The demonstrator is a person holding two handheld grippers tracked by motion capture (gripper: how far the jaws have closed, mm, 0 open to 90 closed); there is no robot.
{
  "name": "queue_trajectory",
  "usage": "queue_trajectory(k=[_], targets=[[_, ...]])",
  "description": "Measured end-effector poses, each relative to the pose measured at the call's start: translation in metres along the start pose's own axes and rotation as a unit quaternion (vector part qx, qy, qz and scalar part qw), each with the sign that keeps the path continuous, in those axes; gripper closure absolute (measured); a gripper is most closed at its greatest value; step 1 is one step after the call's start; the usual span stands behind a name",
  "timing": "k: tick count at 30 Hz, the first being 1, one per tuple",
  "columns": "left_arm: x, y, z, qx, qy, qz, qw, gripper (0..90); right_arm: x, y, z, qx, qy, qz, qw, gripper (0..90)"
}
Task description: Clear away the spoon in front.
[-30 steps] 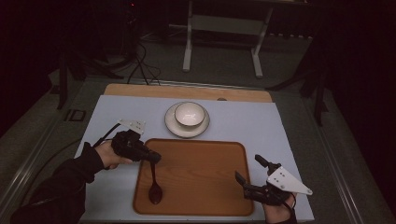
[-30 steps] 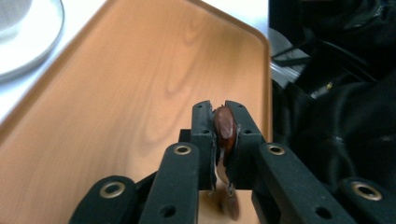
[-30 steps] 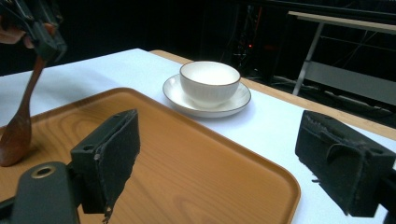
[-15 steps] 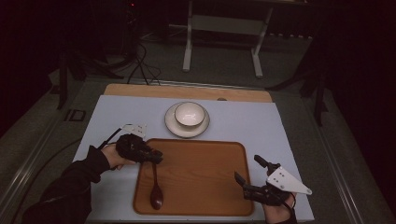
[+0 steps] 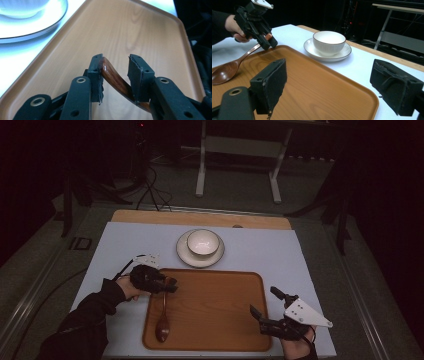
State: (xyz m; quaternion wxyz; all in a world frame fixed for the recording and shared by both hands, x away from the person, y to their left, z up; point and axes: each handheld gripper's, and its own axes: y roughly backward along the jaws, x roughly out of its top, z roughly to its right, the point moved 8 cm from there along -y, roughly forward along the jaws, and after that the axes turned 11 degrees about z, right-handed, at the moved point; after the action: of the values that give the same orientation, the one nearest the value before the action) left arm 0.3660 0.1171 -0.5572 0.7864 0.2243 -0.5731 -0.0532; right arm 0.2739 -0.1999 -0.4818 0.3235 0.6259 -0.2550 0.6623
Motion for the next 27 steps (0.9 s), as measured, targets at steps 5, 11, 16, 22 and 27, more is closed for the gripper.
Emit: queue_trajectory(k=[5, 11, 16, 22, 27], targets=[[-0.009, -0.004, -0.011, 0.02, 0.01, 0.003, 0.9997, 61.9, -0.001, -0.001, -0.001, 0.005, -0.005, -0.003, 1.0, 14.1], [-0.015, -0.006, -0.022, 0.057, -0.006, 0.013, 0.9983, 53.3, -0.003, -0.002, -0.003, 0.012, -0.005, -0.007, 0.9999, 14.1], [-0.016, -0.005, -0.031, 0.076, -0.007, 0.021, 0.9968, 52.7, -0.004, -0.003, -0.005, 0.018, -0.005, -0.01, 0.9998, 14.2], [-0.015, -0.001, -0.035, 0.093, 0.007, 0.029, 0.9952, 53.5, -0.004, -0.003, -0.005, 0.02, -0.006, -0.012, 0.9997, 14.2], [-0.009, -0.001, -0.028, 0.097, 0.019, 0.017, 0.9949, 66.6, -0.004, -0.003, -0.006, 0.022, -0.004, -0.013, 0.9997, 14.3]])
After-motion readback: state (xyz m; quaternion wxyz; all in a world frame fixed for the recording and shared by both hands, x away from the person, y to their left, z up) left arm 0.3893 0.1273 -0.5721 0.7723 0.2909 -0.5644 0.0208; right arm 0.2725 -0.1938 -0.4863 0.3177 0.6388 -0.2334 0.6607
